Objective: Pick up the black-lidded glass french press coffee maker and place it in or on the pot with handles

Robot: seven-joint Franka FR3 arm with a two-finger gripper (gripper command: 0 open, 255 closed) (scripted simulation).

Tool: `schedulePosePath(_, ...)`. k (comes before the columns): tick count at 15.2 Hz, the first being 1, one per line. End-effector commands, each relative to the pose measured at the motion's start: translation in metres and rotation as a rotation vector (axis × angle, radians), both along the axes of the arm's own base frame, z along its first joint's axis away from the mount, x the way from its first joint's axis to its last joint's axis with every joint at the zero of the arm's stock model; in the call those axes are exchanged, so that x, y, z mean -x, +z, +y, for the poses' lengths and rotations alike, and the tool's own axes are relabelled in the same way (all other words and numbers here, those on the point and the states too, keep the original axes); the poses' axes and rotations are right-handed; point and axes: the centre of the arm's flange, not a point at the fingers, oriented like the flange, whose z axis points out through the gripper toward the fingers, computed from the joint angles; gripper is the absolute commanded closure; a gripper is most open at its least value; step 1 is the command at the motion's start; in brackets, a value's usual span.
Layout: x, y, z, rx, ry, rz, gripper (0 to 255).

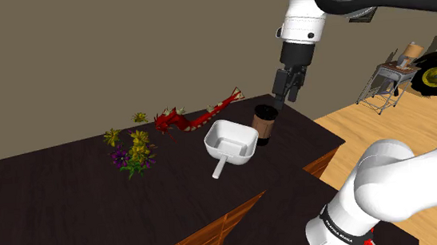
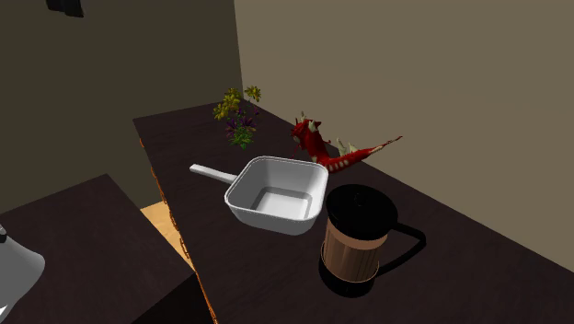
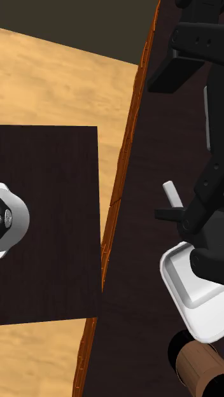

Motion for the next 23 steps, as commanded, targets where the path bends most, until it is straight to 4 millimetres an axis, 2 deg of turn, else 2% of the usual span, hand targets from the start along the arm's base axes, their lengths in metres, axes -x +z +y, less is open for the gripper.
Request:
schedulePosePath(1,0.0,0.0,0.0,0.0,0.0,0.0,0)
schedulePosePath(23,-0.117,-0.133,-0.222,0.03,-0.011,-0.039,0)
